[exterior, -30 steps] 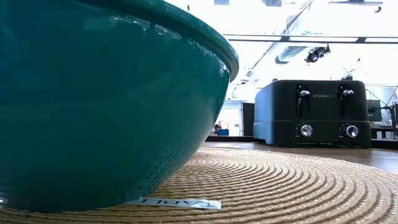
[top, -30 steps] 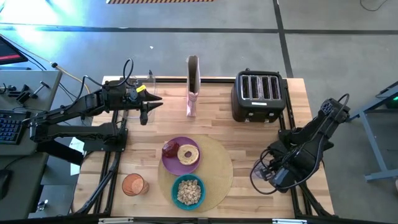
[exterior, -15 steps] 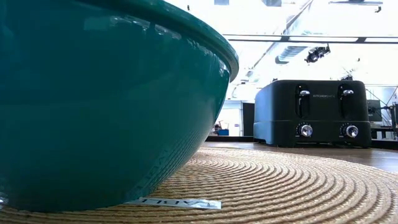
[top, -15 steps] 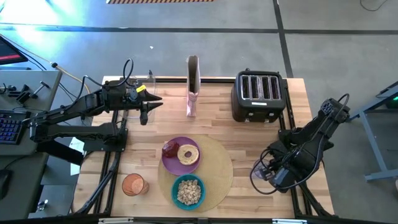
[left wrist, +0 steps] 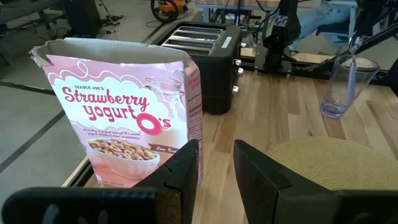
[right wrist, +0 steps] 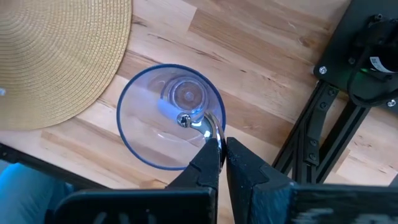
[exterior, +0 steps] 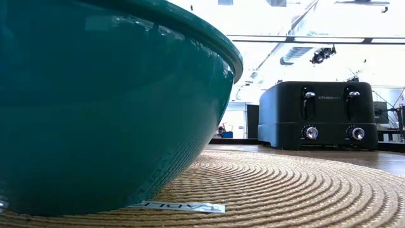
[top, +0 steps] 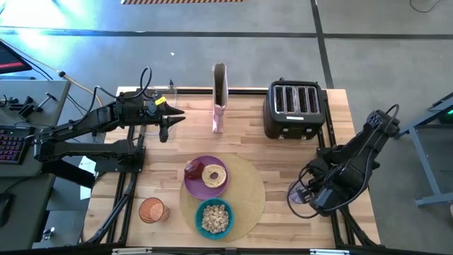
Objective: Arrange a breakfast setting
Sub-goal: Put the purple spoon on the brown placemat to the left of the blue bowl
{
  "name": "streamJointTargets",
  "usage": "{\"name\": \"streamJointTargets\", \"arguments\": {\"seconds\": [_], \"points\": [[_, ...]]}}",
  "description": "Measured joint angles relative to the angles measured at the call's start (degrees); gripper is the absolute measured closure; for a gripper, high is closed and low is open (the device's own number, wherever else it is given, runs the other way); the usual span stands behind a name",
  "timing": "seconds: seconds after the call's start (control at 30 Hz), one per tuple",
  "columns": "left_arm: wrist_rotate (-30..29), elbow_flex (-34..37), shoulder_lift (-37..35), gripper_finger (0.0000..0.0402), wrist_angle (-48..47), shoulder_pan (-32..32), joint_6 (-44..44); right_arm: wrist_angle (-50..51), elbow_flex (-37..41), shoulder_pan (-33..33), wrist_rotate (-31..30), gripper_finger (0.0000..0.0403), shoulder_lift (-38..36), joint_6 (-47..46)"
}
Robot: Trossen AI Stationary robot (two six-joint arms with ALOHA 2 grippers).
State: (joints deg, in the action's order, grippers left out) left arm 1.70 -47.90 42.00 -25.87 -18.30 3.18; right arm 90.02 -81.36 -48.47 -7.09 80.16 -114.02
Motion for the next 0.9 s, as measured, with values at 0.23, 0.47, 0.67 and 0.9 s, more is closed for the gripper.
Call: {"name": "streamJointTargets", "arguments": {"seconds": [0.23, 0.47, 0.67, 0.9], "points": [[0.0, 0.0, 0.0, 0.0312, 0.0, 0.0, 0.0, 0.0, 0.0, 0.0, -0.4, 0.0403, -3.0, 0.4], [0.0, 0.0, 0.0, 0.0312, 0.0, 0.0, 0.0, 0.0, 0.0, 0.0, -0.3, 0.0403, -6.4, 1.7], [0.0, 0.0, 0.0, 0.0312, 0.0, 0.0, 0.0, 0.0, 0.0, 0.0, -0.6, 0.0403, -10.0, 2.6], [0.0, 0.0, 0.0, 0.0312, 0.0, 0.0, 0.0, 0.0, 0.0, 0.0, -2.3, 0.0403, -14.0, 3.5]]}}
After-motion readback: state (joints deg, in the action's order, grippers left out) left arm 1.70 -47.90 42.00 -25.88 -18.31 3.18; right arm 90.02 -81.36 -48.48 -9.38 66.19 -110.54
